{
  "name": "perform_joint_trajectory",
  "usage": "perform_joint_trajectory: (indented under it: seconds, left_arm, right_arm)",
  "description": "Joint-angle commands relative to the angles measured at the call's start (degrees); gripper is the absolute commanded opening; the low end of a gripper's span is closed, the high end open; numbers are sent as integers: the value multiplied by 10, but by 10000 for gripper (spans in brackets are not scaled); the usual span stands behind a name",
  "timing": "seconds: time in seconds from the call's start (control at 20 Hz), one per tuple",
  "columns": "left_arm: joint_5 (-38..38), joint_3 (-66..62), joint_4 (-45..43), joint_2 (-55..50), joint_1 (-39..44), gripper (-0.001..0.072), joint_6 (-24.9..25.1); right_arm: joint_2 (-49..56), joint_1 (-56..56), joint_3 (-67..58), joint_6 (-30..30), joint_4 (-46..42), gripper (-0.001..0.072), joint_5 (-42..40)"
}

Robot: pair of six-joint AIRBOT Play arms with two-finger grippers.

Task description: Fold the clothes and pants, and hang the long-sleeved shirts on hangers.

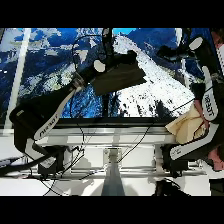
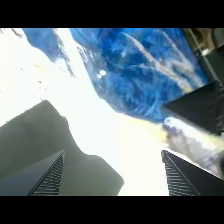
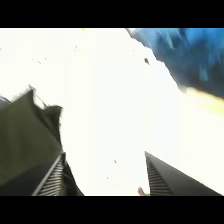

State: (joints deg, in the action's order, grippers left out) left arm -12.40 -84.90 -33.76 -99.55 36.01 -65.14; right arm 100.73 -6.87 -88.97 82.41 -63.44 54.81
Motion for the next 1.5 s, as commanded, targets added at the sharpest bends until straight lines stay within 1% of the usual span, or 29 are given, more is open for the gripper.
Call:
perform_joint_trajectory:
  seconds: [0.0,0.05,0.1,0.2,0.3,0.45,0.5,0.55,0.6,0.65,0.7,0.75,0.85,0.95,1.1,1.15,1.3,1.4,1.45]
  left_arm:
    - [-110,-1,-115,23,-36,716,0]
    - [-153,-1,-149,30,-52,712,0]
    - [-190,-1,-174,36,-69,710,-1]
    - [-254,-1,-190,47,-105,710,-1]
    - [-301,-1,-189,58,-143,711,-1]
    - [-344,-1,-190,71,-192,711,0]
    - [-361,-1,-190,75,-210,711,0]
    - [-378,-1,-190,79,-226,711,0]
    - [-398,-1,-190,85,-244,711,0]
    - [-419,-1,-190,91,-261,711,0]
    - [-444,-1,-194,99,-279,711,0]
    - [-466,-1,-209,108,-295,712,0]
    - [-503,-1,-275,137,-327,712,-1]
    - [-525,-1,-351,175,-351,711,-1]
    - [-530,-1,-439,229,-376,710,-1]
    - [-530,-1,-445,242,-380,710,0]
    - [-530,-1,-442,260,-382,710,0]
    - [-530,0,-440,259,-379,710,-1]
    - [-530,0,-440,258,-378,710,-1]
  right_arm:
    - [62,-12,0,-28,72,652,82]
    - [82,-9,0,-40,119,672,98]
    - [97,-5,-1,-55,164,672,108]
    - [117,10,-1,-69,219,672,111]
    - [132,31,-1,-69,227,670,106]
    - [146,67,-1,-68,226,663,103]
    - [145,80,-1,-74,228,609,97]
    - [145,92,-1,-83,228,522,92]
    - [144,102,-1,-102,227,361,84]
    - [141,108,-1,-117,227,157,81]
    - [138,110,-7,-120,225,14,81]
    - [134,110,-16,-120,224,14,85]
    - [111,99,-39,-114,207,13,91]
    - [70,82,-59,-79,166,14,90]
    - [-24,46,-69,1,58,14,86]
    - [-60,33,-69,36,14,13,88]
    - [-179,-11,-69,190,-150,13,106]
    - [-252,-47,-69,276,-242,14,166]
    - [-288,-69,-69,303,-280,13,212]
